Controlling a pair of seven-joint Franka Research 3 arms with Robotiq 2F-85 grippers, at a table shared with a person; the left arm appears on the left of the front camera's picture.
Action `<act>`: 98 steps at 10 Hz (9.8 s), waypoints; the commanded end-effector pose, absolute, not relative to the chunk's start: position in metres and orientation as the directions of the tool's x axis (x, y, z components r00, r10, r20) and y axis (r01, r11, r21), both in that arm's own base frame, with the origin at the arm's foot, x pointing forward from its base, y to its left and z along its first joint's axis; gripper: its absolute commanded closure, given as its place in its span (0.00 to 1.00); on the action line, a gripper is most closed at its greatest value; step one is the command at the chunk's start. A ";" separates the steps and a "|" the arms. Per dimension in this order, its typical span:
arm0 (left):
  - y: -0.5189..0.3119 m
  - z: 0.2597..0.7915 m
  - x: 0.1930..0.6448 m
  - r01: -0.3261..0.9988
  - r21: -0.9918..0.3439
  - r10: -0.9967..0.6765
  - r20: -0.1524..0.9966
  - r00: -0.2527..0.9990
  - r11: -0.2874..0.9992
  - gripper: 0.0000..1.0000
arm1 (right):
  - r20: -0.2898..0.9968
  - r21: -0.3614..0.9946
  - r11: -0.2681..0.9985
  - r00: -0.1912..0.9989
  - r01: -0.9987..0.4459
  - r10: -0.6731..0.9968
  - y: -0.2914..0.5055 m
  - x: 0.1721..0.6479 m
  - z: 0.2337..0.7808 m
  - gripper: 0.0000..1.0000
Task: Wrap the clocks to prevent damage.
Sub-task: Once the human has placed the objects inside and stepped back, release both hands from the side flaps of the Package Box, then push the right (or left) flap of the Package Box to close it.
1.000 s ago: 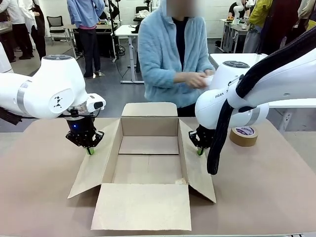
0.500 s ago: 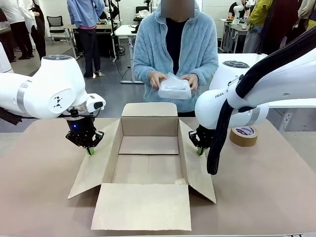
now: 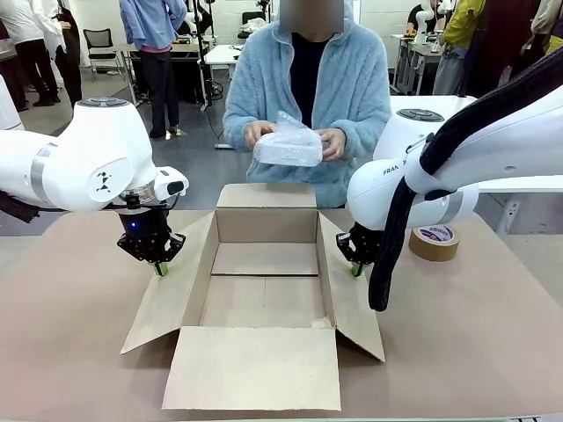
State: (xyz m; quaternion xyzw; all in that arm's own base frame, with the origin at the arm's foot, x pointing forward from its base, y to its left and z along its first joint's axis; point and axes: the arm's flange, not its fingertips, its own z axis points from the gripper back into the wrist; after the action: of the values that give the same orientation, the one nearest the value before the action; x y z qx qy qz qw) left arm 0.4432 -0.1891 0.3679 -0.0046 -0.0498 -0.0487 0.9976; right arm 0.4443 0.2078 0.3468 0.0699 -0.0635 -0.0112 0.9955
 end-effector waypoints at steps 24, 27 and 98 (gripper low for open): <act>-0.148 0.489 0.382 0.567 0.000 -0.554 0.210 0.805 0.824 1.00 | 0.117 -0.105 0.926 0.921 -0.362 0.373 0.167 0.386 0.461 0.99; -0.112 0.524 0.351 0.719 0.047 -0.713 0.190 0.675 0.693 1.00 | 0.104 -0.133 0.858 0.854 -0.496 0.510 0.143 0.357 0.500 0.99; 0.095 0.440 0.381 0.992 -0.032 -0.562 0.822 0.095 0.121 1.00 | 0.803 -0.128 0.116 -0.034 -0.985 0.596 -0.122 0.375 0.389 0.99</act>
State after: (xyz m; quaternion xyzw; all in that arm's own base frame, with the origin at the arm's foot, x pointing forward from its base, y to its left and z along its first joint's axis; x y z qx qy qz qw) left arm 0.3799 0.0944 0.4400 -0.3139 -0.3284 -0.5825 0.6740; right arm 0.3755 -0.1225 0.3903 0.2572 -0.3623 0.6147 0.6517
